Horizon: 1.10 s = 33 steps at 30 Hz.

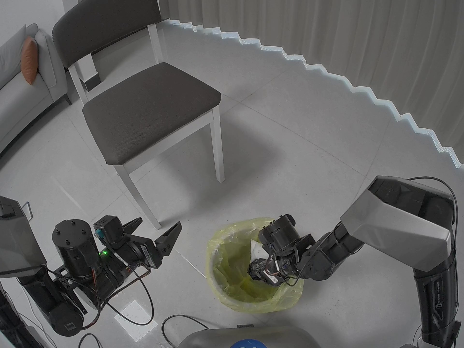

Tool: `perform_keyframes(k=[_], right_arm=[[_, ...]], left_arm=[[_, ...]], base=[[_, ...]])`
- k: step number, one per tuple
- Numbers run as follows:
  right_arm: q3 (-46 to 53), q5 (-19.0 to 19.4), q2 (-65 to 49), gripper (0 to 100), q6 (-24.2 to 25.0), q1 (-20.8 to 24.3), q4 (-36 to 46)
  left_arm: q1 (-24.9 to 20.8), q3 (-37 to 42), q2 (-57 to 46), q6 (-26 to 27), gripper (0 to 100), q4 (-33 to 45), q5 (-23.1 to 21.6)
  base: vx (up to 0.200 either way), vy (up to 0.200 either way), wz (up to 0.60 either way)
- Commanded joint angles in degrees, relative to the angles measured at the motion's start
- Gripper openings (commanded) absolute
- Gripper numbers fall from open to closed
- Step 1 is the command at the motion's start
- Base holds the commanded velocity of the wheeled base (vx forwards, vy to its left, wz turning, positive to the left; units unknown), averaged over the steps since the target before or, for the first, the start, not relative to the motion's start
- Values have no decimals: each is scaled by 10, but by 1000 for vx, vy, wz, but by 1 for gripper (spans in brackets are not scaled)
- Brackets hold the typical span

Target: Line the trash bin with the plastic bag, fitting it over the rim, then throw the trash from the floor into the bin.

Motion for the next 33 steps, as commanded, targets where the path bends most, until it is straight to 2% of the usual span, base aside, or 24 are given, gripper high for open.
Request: perform_keyframes(k=[1, 3, 12, 15, 19, 26, 33], right_arm=[[1, 1, 5, 0, 0, -19, 3], [0, 1, 7, 0, 0, -17, 3], [-14, 1, 18, 0, 3, 73, 3], [-20, 1, 31, 0, 3, 90, 4], [-38, 0, 58, 0, 3, 77, 9], [-40, 0, 57, 0, 11, 17, 18], [-46, 0, 45, 0, 16, 8, 18]], left_arm=[[0, 0, 1, 0, 100, -6, 1], [0, 0, 1, 0, 100, -6, 0], [1, -1, 4, -1, 100, -6, 0], [1, 0, 5, -1, 100, -6, 0], [2, 0, 3, -1, 100, -6, 0], [2, -1, 6, -2, 100, -6, 0], [2, -1, 4, -2, 100, -6, 0]], base=[[0, 0, 0], [0, 0, 0], [0, 0, 0], [0, 0, 0], [0, 0, 0], [0, 0, 0], [0, 0, 0]])
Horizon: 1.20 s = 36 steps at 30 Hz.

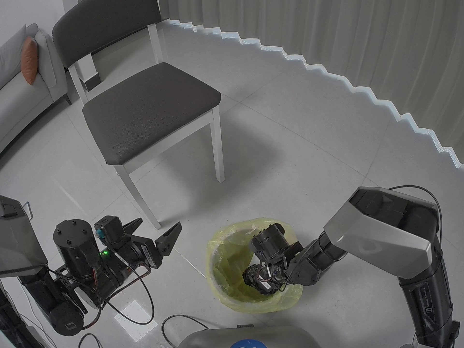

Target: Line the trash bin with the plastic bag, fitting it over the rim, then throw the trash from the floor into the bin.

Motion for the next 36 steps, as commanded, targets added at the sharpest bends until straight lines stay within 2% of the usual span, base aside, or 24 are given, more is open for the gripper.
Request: perform_keyframes(k=[1, 9, 17, 34, 35, 36], right_arm=[[-10, 0, -7, 0, -2, -2, 0], [-68, 0, 19, 0, 0, 9, 34], [-57, 0, 27, 0, 0, 32, 36], [-62, -1, 32, 0, -1, 33, 28], [-62, -3, 32, 100, -1, 33, 25], [-62, -3, 34, 100, -1, 33, 24]], left_arm=[[0, 0, 0, 0, 100, -6, 0], [1, 0, 5, -1, 100, -6, 0], [2, 0, 10, -1, 100, -6, -3], [2, 0, 10, -1, 100, -6, -3], [2, 0, 10, -1, 100, -6, -3], [2, 0, 9, -1, 100, -7, -3]], base=[[0, 0, 0], [0, 0, 0], [0, 0, 0], [0, 0, 0], [0, 0, 0], [0, 0, 0]])
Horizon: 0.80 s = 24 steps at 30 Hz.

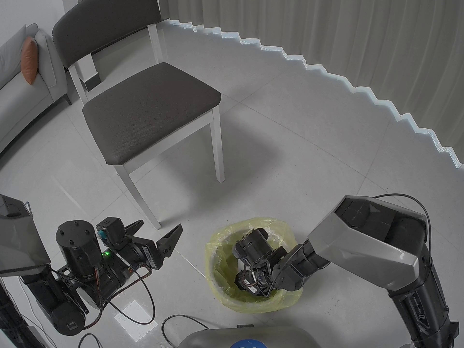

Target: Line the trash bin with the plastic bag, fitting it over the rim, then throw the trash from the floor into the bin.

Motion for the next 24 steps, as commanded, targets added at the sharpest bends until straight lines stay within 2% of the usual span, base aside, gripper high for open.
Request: perform_keyframes(k=[1, 24], right_arm=[[0, -2, 2, 100, 0, 1, -4], [5, -10, -7, 100, 1, -5, -39]], left_arm=[[0, 0, -1, 0, 100, -6, 0], [0, 0, 0, 0, 100, -6, 0]], base=[[0, 0, 0], [0, 0, 0]])
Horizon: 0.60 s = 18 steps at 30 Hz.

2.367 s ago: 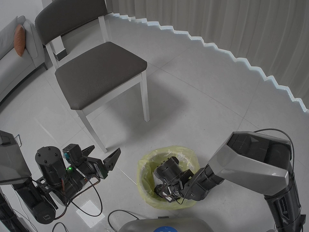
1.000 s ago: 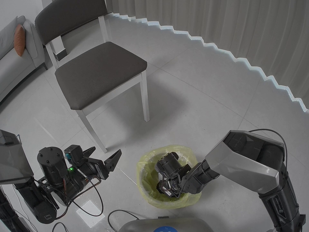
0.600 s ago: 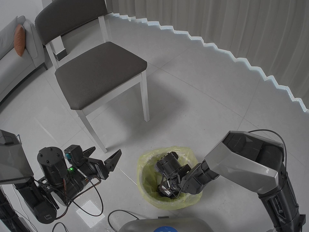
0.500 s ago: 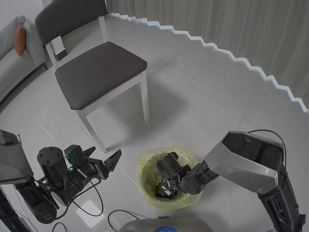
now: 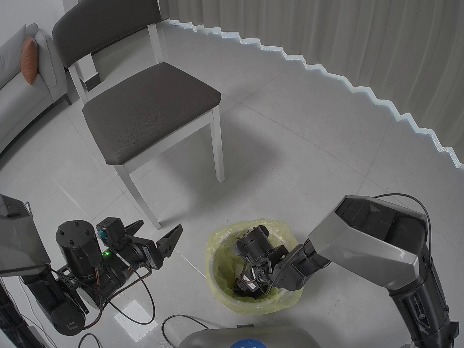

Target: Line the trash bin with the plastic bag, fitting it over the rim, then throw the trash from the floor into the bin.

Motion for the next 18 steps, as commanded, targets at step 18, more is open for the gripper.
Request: perform_keyframes(k=[18], right_arm=[[-22, 16, -81, 100, 52, -103, -27]], left_arm=[[-1, 1, 0, 0, 100, -6, 0]], base=[[0, 0, 0]])
